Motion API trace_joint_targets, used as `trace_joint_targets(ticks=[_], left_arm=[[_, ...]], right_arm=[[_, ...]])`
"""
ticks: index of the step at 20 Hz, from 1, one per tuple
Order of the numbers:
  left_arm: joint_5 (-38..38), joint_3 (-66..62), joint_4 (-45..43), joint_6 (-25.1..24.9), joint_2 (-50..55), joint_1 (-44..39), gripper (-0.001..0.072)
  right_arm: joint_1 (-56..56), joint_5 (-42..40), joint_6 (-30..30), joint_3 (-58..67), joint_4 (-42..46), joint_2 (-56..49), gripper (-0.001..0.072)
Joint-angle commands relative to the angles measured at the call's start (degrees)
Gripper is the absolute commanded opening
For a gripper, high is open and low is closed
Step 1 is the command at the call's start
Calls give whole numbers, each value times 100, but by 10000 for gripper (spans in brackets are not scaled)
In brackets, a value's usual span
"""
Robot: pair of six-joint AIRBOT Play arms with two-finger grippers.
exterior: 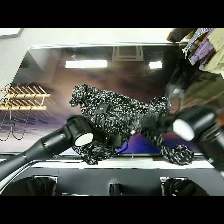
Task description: Fold the clothes and pants, and hang the long-sleeved shirts on hangers.
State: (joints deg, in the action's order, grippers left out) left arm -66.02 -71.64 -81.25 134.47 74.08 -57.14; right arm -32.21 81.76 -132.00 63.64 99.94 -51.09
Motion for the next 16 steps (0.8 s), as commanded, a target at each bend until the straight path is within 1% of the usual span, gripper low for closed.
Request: trace_joint_targets(ticks=[1, 3, 4, 6, 8, 10, 12, 14, 16], left_arm=[[153, -518, 57, 105, -264, -190, 17], [564, -804, 61, 415, -264, -350, 18], [804, -903, 94, 564, -264, -417, 17], [1213, -1001, 179, 866, -264, -514, 18], [1550, -1038, 179, 1097, -264, -645, 18], [1749, -1036, 177, 1263, -175, -765, 18], [1792, -1036, 181, 1270, 57, -815, 17], [1875, -1036, 232, 1397, 393, -820, 18], [2190, -1036, 503, 1397, 787, -817, 18]], right_arm=[[868, 120, 1263, 1604, -404, -560, 24], [986, 356, 1923, 2758, -789, -1161, 25], [973, 509, 2142, 3329, -953, -1458, 25], [975, 861, 2304, 4391, -1386, -2011, 25], [975, 1128, 2363, 5143, -1615, -2358, 25], [975, 1226, 2376, 5261, -1628, -2424, 25], [975, 1633, 2581, 5154, -1316, -2500, 26], [975, 1753, 2846, 4798, -1108, -2520, 25], [975, 1731, 2949, 4190, -949, -2518, 25]])
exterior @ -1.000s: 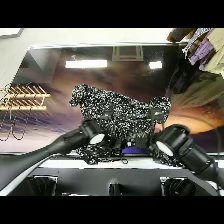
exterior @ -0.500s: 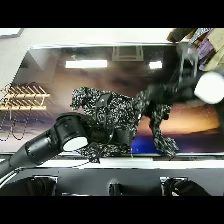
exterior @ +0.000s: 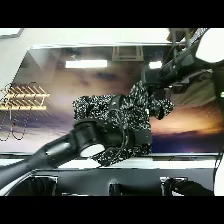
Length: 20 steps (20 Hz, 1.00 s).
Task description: Fold the clothes and pants, and hang the long-sleeved shirts on hangers.
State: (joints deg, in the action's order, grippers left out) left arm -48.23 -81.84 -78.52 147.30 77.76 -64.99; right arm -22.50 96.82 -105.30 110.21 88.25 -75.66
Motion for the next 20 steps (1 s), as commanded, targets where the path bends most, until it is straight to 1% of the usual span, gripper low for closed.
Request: trace_joint_targets(ticks=[1, 3, 5, 8, 11, 12, 13, 14, 15, 16, 17, 18, 19, 20], left_arm=[[560, -15, 422, 103, 629, -33, 18], [647, -15, 796, 96, 1003, -35, 18], [636, -15, 977, -37, 1296, -35, 18], [557, 20, 997, -33, 1565, -31, 18], [507, 164, 999, -35, 1587, 7, 22], [404, 164, 999, -125, 1589, 44, 67], [343, 162, 1005, -330, 1585, 94, 212], [232, 162, 1040, -435, 1565, 151, 357], [61, 162, 1069, -509, 1534, 232, 446], [-155, 162, 1058, -555, 1478, 319, 477], [-334, 162, 1056, -780, 1408, 411, 478], [-516, 162, 981, -1058, 1322, 505, 480], [-758, 164, 748, -1241, 1213, 601, 484], [-1001, 164, 450, -1375, 1104, 695, 514]], right_arm=[[4, 129, 293, -820, 254, -57, 25], [4, -214, 286, -1602, 249, -52, 26], [4, -667, 199, -2315, 249, -52, 26], [7, -1198, 125, -3215, 251, -52, 26], [4, -1622, 57, -3847, 240, -52, 26], [4, -1753, 15, -3958, 225, -52, 27], [4, -1864, -24, -4000, 192, -52, 34], [4, -1954, -46, -4000, 181, -50, 119], [7, -2026, -57, -4000, 184, -37, 284], [11, -2002, -55, -3998, 188, 0, 426], [11, -1915, -55, -3995, 214, 68, 470], [11, -1792, -52, -3993, 291, 188, 492], [11, -1687, -52, -3991, 415, 354, 492], [11, -1582, -52, -3993, 621, 592, 492]])
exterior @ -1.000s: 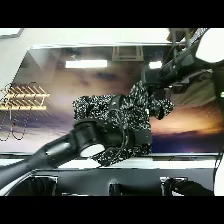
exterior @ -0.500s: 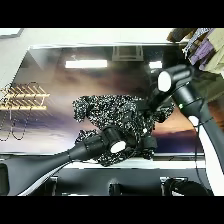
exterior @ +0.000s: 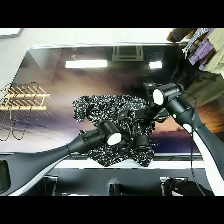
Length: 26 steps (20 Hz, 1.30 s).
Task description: Fold the clothes and pants, and hang the long-sleeved shirts on hangers.
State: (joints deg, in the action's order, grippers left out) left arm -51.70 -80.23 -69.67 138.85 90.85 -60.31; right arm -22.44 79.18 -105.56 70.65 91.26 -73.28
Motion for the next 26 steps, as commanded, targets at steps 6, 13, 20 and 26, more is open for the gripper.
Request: trace_joint_targets(ticks=[6, 13, 20, 26], left_arm=[[-1067, -13, -1349, -2079, -649, 1060, 530], [-555, -11, -1355, -4026, -649, 1569, 530], [87, -11, -1615, -4913, -629, 1558, 530], [1403, -11, -1613, -5840, -450, 1379, 530]], right_arm=[[1091, 1360, -181, -76, 1189, 1978, 500], [3445, 1467, -455, -2371, -1937, 2715, 500], [3432, -52, -914, -4120, -3239, 2621, 493], [3432, -356, -946, -4319, -3534, 2017, 486]])
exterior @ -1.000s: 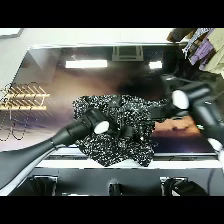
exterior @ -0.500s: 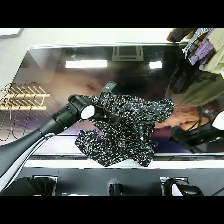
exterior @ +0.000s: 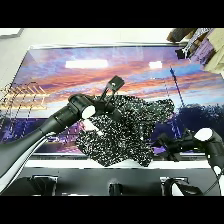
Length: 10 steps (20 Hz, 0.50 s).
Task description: Fold the clothes and pants, and hang the long-sleeved shirts on hangers.
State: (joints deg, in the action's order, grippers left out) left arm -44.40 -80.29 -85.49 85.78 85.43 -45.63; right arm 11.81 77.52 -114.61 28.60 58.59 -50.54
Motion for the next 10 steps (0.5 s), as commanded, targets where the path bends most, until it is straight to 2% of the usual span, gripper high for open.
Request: trace_joint_targets(ticks=[1, 4, 9, 10], left_arm=[[817, -4, -31, -697, 151, -164, 530], [1132, -4, -31, -1043, 330, -385, 530], [1397, -4, -26, -1038, 595, -595, 530], [1445, -4, -24, -1038, 634, -619, 530]], right_arm=[[7, -223, 0, -114, -284, -369, 486], [7, -365, 24, -114, -284, -654, 485], [7, -494, 166, -114, -284, -1058, 472], [7, -540, 166, -114, -284, -1145, 392]])
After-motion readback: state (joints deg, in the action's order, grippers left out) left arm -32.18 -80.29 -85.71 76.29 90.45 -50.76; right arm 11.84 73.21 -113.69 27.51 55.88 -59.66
